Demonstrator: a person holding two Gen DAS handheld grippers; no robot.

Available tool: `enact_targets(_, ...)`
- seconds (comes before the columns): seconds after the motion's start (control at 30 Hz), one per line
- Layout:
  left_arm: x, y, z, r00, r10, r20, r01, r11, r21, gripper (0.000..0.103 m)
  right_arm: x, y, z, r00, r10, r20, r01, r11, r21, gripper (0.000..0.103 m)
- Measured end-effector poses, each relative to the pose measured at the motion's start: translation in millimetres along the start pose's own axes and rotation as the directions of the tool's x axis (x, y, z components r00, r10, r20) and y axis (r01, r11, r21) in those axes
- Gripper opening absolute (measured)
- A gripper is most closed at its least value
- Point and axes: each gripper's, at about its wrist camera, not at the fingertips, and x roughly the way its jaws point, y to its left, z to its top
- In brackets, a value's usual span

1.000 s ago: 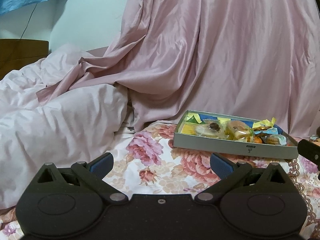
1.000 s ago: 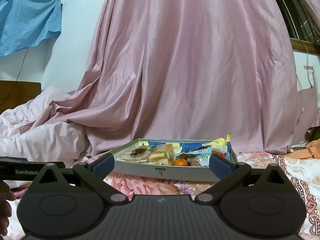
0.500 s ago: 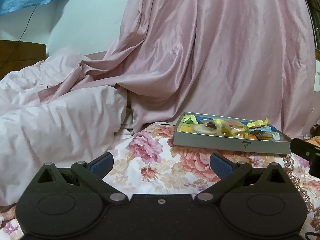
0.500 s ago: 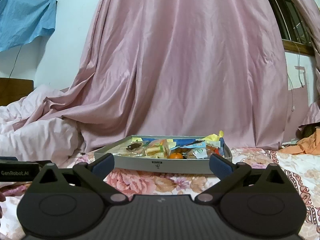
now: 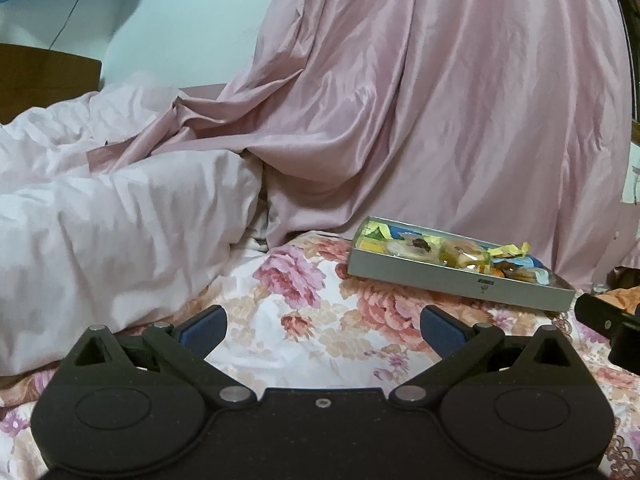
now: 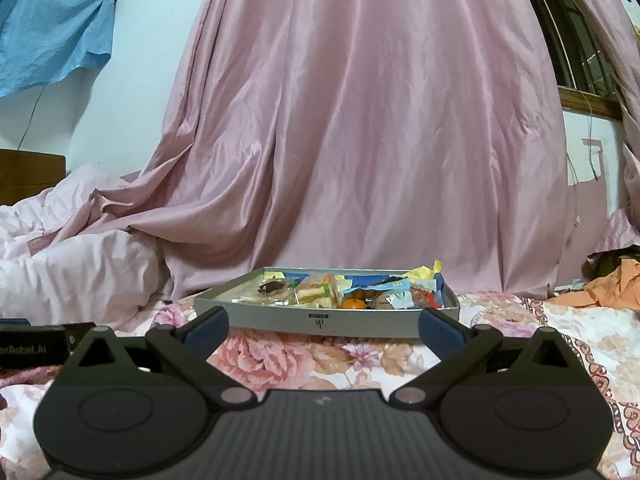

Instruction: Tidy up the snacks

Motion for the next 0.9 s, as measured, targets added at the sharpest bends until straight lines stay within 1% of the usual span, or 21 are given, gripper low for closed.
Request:
enact_targets(0.2,-4,-3,-5,0.998,-0.044,-0.044,0.044,0.999,0.002,0.102,-8,2,0,1.000,-0.009,-0.023,0.009,1.000,0.008,0.103)
enact_targets(0.47,-11,-9,-10,0.997,-0.068,-0.040,0.070,0.997,0.026,0.102,-24,-2,-2,0.997,-0.027,-0.068,0.029,0.999,0.028,0.103)
enact_targets(0.7,-9,-11,-12,0.998,-0.049,-0.030,0.050,0.998,0.044,0.102,-24,0,-6,0.996,-0.025,-0.090,0.028,0.999,0.023,0.103)
enact_targets(0.9,-11,-13,-14,1.000,-0.025,0.018,0.024,0.997,0.068,0.102,-16,-3,-11,0.995,-0.023,-0.094,0.026,0.999,0.037,0.103)
